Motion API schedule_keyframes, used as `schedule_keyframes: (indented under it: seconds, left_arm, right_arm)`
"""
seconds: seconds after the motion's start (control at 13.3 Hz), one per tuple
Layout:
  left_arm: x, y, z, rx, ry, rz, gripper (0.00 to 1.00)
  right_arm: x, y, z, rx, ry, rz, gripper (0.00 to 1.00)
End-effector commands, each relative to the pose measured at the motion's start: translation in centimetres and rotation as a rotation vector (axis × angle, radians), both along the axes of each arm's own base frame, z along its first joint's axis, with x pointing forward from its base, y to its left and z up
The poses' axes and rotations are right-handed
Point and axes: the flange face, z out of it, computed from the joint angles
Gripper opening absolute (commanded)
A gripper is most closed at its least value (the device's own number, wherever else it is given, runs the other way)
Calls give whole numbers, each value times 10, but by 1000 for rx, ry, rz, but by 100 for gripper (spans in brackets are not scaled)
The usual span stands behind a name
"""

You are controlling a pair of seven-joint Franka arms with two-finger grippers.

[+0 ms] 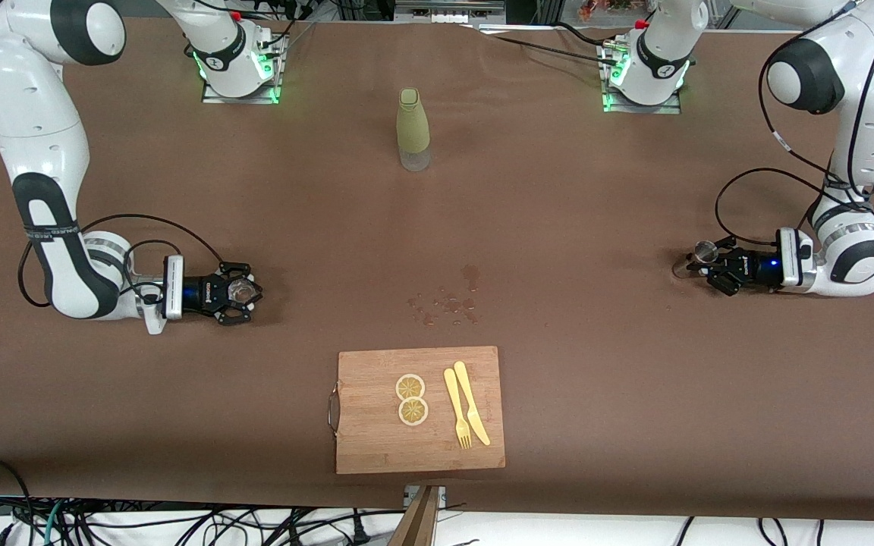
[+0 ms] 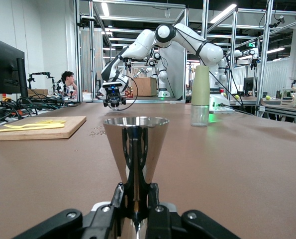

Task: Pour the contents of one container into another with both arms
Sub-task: 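Lower the glass cup with the right gripper while the left gripper lowers the jigger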

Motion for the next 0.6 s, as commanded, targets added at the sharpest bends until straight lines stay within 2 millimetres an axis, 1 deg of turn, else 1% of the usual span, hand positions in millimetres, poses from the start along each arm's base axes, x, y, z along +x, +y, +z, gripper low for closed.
schedule_keyframes:
  seconds: [0.0, 0.07, 0.15, 0.22, 0.3, 0.45, 0.53]
  left_arm:
    - [-5, 2, -9, -17, -145, -32, 0]
    - [-7, 4, -12, -14, -138, -29, 0]
    - [-8, 8, -13, -7, -136, -24, 0]
    - [-10, 11, -13, 0, -136, -22, 0]
    - [-11, 15, -13, 9, -135, -16, 3]
    - [-12, 15, -17, 11, -128, -13, 12]
    - [-12, 17, -17, 17, -127, -12, 14]
  right_arm:
    - [-2, -5, -8, 48, -2, -21, 15]
    - [-4, -5, -14, 49, 7, -24, 16]
    - [-5, -5, -18, 49, 12, -25, 30]
    - [-8, -5, -22, 54, 26, -27, 84]
    - [-11, -6, -24, 58, 38, -26, 100]
    - [-10, -16, -21, 58, 44, -38, 100]
    - [-10, -22, -19, 53, 41, -41, 100]
